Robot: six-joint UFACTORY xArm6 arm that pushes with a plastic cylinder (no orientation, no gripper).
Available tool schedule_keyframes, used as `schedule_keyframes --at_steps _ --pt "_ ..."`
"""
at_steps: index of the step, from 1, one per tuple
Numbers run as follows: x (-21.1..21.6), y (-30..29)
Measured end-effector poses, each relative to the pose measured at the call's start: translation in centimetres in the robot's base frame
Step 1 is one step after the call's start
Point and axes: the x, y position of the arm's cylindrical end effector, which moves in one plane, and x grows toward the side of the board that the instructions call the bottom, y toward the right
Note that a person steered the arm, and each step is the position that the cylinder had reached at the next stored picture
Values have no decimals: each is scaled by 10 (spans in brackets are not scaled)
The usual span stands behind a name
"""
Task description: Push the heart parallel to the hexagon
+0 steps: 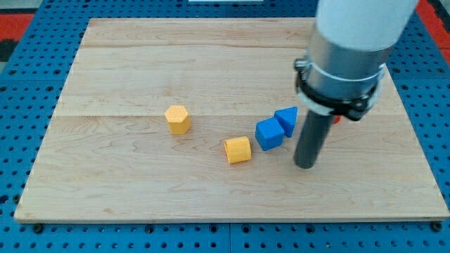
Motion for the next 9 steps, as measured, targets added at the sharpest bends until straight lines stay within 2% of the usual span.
schedule_keyframes --at_steps 1,3,4,5,6,7,9 --pt "-2 -34" --pt "-25 -7" --pt "-30 -60" --pt "-23 -86" --pt "21 -71" --pt "27 -118" --pt "-16 -122"
